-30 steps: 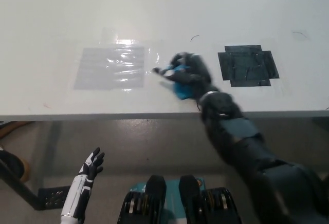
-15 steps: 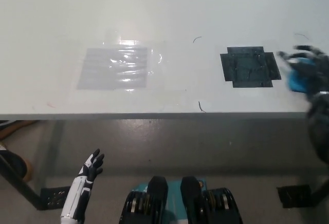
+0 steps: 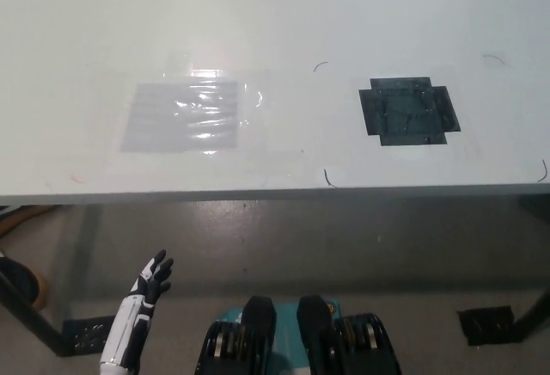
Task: A soft sponge is kept on the balc marked spot on the table infront of the robot and it uses its right hand fist to press down on it and drrags it across the table in a back and forth manner twice to clean it
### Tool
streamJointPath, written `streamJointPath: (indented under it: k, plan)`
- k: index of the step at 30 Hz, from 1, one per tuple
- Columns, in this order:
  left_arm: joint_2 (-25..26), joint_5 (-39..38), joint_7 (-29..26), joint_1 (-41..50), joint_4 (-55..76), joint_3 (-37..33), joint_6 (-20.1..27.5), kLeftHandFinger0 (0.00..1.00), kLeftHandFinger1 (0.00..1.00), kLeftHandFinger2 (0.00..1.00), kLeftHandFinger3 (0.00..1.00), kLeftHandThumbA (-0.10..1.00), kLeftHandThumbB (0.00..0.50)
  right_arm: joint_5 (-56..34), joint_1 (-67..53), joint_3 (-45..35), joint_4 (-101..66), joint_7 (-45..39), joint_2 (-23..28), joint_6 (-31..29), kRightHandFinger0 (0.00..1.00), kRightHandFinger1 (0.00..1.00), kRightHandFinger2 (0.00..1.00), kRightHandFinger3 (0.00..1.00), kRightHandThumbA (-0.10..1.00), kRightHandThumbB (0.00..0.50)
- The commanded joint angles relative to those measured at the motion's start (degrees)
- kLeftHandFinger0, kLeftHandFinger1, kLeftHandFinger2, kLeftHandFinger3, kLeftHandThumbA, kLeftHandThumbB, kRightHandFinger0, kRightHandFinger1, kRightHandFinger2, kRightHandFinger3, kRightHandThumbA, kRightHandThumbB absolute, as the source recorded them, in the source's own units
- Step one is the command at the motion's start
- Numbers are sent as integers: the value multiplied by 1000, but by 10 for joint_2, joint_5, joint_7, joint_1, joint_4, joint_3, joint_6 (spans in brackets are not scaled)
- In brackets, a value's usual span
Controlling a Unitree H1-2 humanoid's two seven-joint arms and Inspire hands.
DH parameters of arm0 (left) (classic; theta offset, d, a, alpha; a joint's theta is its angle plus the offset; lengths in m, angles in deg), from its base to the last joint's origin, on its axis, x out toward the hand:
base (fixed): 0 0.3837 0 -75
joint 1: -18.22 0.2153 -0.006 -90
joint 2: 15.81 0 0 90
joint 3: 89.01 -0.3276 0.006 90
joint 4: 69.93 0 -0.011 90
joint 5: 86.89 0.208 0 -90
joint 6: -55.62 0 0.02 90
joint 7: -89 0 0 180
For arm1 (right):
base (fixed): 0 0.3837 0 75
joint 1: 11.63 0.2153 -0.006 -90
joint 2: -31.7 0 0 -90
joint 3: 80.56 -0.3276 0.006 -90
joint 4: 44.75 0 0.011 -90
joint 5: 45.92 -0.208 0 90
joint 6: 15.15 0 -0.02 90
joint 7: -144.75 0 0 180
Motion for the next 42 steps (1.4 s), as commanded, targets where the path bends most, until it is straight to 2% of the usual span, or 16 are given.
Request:
streamJointPath:
  k: [1,4,7,9,11,12,16,19,22,26,32,35,37,39,40,42]
  plan:
    - [6,-2,2,-8,9,-3,20,1000,1000,1000,1000,1000,53,-10,-17,2,16,19,-23,22,0,0,339,419,1000,23]
    - [6,0,2,-10,12,-2,13,1000,1000,1000,1000,1000,59,-7,-8,8,16,10,-38,14,0,91,480,523,1000,38]
    - [6,-3,4,-10,13,-3,12,1000,1000,1000,1000,1000,66,7,6,27,15,20,-56,19,0,123,520,554,1000,57]
    - [7,-8,7,-11,15,-2,9,1000,1000,1000,1000,1000,61,10,16,36,10,13,-74,9,0,3,335,362,1000,103]
    - [8,-5,5,-13,14,-1,11,1000,1000,1000,1000,1000,71,15,29,47,8,10,-90,12,0,0,244,284,1000,104]
    - [8,-4,4,-13,13,-1,12,1000,1000,1000,1000,1000,77,22,34,58,6,7,-101,8,0,0,231,276,1000,71]
    - [7,-5,5,-10,12,-2,11,1000,1000,1000,1000,1000,78,17,52,72,-4,-12,-143,-5,0,0,209,261,1000,94]
    - [8,-8,5,-11,8,-1,16,1000,1000,1000,1000,1000,70,18,69,81,-8,-10,-172,1,0,0,83,121,1000,108]
    - [7,-1,1,-13,7,-1,18,1000,1000,1000,1000,1000,67,24,85,95,-8,-5,-201,2,0,0,85,89,1000,79]
    - [5,-1,2,-14,10,-3,13,1000,1000,1000,1000,1000,67,24,101,106,-7,0,-233,0,0,0,109,105,1000,90]
    - [6,1,0,-15,11,-1,14,1000,1000,1000,1000,1000,89,24,98,112,-4,-2,-233,-2,0,0,184,174,1000,96]
    - [7,-4,2,-16,9,-1,15,1000,1000,1000,1000,1000,76,27,90,114,1,-3,-219,-2,0,0,120,159,1000,62]
    - [9,-4,2,-18,7,0,17,1000,1000,1000,1000,1000,84,20,87,108,4,-8,-211,2,0,0,107,193,1000,72]
    - [9,-6,3,-18,6,1,15,1000,1000,1000,1000,1000,85,16,84,103,4,-4,-203,8,0,0,136,266,1000,84]
    - [9,-7,4,-17,6,1,15,1000,1000,1000,1000,1000,82,17,81,103,4,0,-197,11,0,0,208,339,1000,80]
    - [9,-5,3,-15,5,0,17,1000,1000,1000,1000,1000,80,18,78,103,3,4,-192,11,0,0,248,330,1000,92]
